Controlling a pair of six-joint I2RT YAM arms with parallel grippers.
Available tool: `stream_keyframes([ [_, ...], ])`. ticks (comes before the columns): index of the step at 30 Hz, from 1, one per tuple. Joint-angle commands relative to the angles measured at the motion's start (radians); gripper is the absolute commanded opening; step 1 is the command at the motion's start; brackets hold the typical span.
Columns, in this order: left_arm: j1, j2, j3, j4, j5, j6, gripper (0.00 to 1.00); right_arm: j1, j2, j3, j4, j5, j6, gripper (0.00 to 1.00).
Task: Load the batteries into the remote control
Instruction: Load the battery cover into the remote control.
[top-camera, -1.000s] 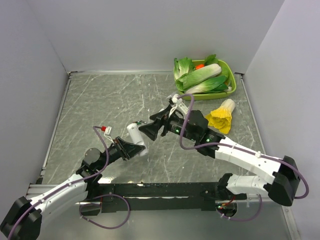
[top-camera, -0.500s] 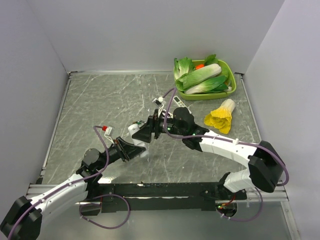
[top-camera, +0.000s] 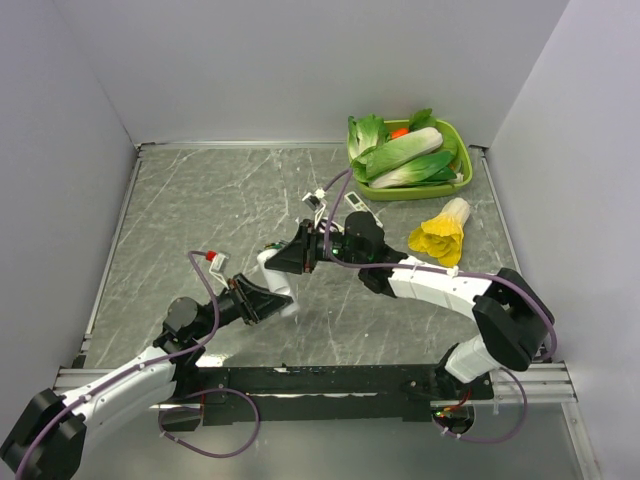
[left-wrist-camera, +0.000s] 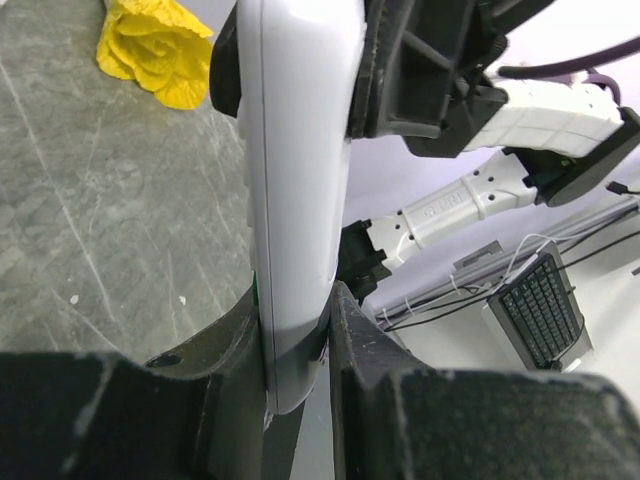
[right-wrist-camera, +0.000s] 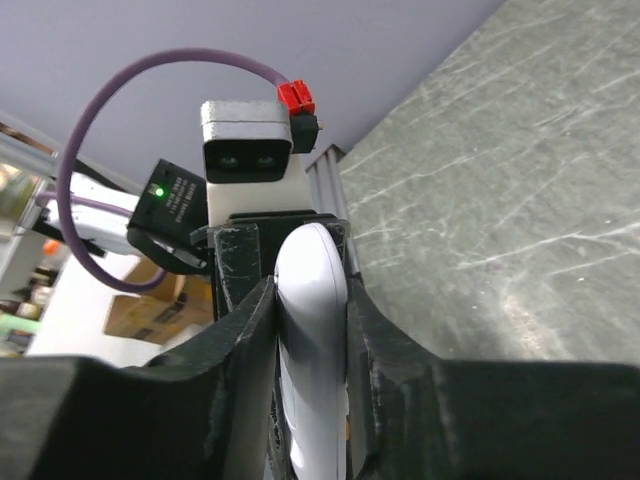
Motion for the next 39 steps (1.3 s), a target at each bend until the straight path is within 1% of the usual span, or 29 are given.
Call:
stream_keyframes([
  [1, -0.001, -0.011, -0.046, 0.058, 0.016, 0.014, 0.01, -0.002, 0.02, -0.016, 0.115, -0.038, 0.032, 0.14],
  [2, -0.002, -0.013, -0.045, 0.053, 0.016, 0.015, 0.01, -0.002, 0.018, -0.018, 0.117, -0.041, 0.035, 0.1],
  [5, -0.002, -0.017, -0.043, 0.049, 0.018, 0.02, 0.01, -0.004, 0.014, -0.025, 0.12, -0.045, 0.034, 0.05],
  [9, -0.002, -0.005, -0.042, 0.053, 0.027, 0.019, 0.01, -0.004, -0.001, -0.022, 0.085, -0.043, 0.006, 0.06],
  [10, -0.002, -0.002, -0.04, 0.053, 0.027, 0.02, 0.01, -0.004, -0.008, -0.022, 0.078, -0.042, 0.0, 0.16],
  [12, -0.002, 0.002, -0.038, 0.052, 0.028, 0.022, 0.01, -0.005, -0.031, -0.024, 0.052, -0.035, -0.023, 0.33],
  [13, -0.002, 0.003, -0.037, 0.047, 0.027, 0.022, 0.01, -0.005, -0.041, -0.024, 0.042, -0.032, -0.029, 0.47],
  [15, -0.002, 0.007, -0.032, 0.02, 0.016, 0.026, 0.01, -0.005, -0.086, -0.021, -0.029, -0.005, -0.069, 0.59],
  [16, -0.002, 0.007, -0.029, 0.012, 0.014, 0.028, 0.01, -0.007, -0.103, -0.018, -0.066, 0.012, -0.11, 0.7],
  [19, -0.002, 0.013, -0.029, -0.005, 0.005, 0.029, 0.01, -0.005, -0.182, -0.019, -0.179, 0.093, -0.176, 0.82],
  [20, -0.002, 0.016, -0.028, -0.005, 0.004, 0.028, 0.01, -0.007, -0.221, -0.019, -0.207, 0.116, -0.19, 0.83],
  [22, -0.002, 0.022, -0.026, -0.002, -0.001, 0.025, 0.01, -0.005, -0.255, -0.016, -0.294, 0.184, -0.228, 0.89],
  [26, -0.002, 0.036, -0.025, -0.029, -0.019, 0.023, 0.01, 0.01, -0.307, 0.005, -0.451, 0.302, -0.278, 0.93],
  [28, -0.002, 0.05, -0.025, -0.045, -0.036, 0.023, 0.01, 0.03, -0.302, 0.036, -0.515, 0.387, -0.296, 0.93],
  [29, -0.004, 0.058, -0.025, -0.042, -0.039, 0.019, 0.01, 0.051, -0.284, 0.067, -0.591, 0.431, -0.299, 0.93],
  [31, -0.004, 0.084, -0.026, -0.016, -0.042, 0.009, 0.01, 0.07, -0.265, 0.09, -0.652, 0.527, -0.304, 0.93],
  [38, -0.01, 0.176, -0.025, 0.033, -0.048, -0.021, 0.01, 0.162, -0.135, 0.195, -0.754, 0.627, -0.305, 0.94],
  [39, -0.01, 0.182, -0.002, 0.036, -0.05, -0.023, 0.01, 0.175, -0.12, 0.206, -0.761, 0.63, -0.302, 0.93],
])
